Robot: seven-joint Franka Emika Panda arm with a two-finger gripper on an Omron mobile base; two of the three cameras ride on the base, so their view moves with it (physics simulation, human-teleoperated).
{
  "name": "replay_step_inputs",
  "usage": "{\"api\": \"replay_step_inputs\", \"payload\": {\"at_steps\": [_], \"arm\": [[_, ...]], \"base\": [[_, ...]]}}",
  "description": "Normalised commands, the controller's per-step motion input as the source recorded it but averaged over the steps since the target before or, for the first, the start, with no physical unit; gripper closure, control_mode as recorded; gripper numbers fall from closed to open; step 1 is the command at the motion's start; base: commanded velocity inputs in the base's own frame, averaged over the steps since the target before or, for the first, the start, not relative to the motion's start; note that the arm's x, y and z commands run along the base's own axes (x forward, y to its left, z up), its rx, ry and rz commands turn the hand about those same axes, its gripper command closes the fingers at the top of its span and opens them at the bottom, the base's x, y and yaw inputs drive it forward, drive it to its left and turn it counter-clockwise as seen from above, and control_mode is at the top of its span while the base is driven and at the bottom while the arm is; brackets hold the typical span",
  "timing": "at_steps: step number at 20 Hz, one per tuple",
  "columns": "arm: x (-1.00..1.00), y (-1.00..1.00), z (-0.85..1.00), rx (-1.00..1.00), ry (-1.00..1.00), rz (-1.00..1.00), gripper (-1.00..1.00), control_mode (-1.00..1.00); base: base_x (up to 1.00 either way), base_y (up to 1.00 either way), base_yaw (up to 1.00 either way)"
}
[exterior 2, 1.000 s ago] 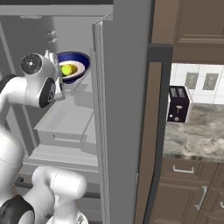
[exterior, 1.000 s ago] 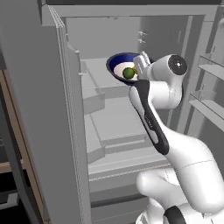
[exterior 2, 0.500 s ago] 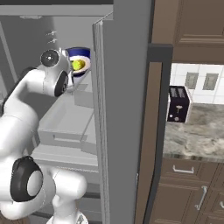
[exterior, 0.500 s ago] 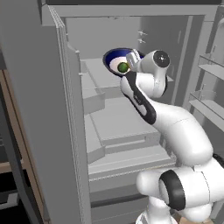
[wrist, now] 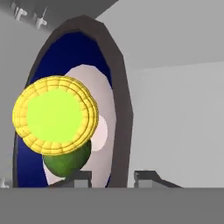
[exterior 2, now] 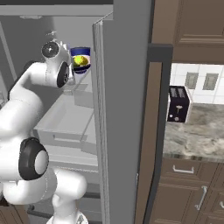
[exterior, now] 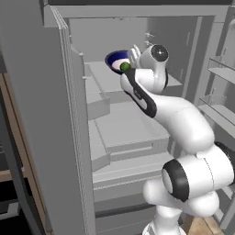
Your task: Place the bowl with the corn and avocado on the top shelf of the fridge. Place the bowl with the steak and chicken drumstick on the second highest shelf of the fridge.
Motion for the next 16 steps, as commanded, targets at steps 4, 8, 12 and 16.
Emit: {"api": "replay_step_inputs", "payload": {"at_steps": [4,8,12,16], "arm": [[-0.85,0.13,0.59,-0.01,-0.02,-0.08,-1.00,-1.00],[-1.00,0.04,0.43,0.00,0.00,-0.06,-1.00,-1.00],[-1.00,0.06,0.05,0.00,0.09,-0.04,-1.00,-1.00],[-1.00,0.11,-0.76,-0.03,0.23,0.00,-1.00,-1.00]], "base": [[0.00,0.00,0.00],[0.00,0.00,0.00],[0.00,0.00,0.00],[0.00,0.00,0.00]]}}
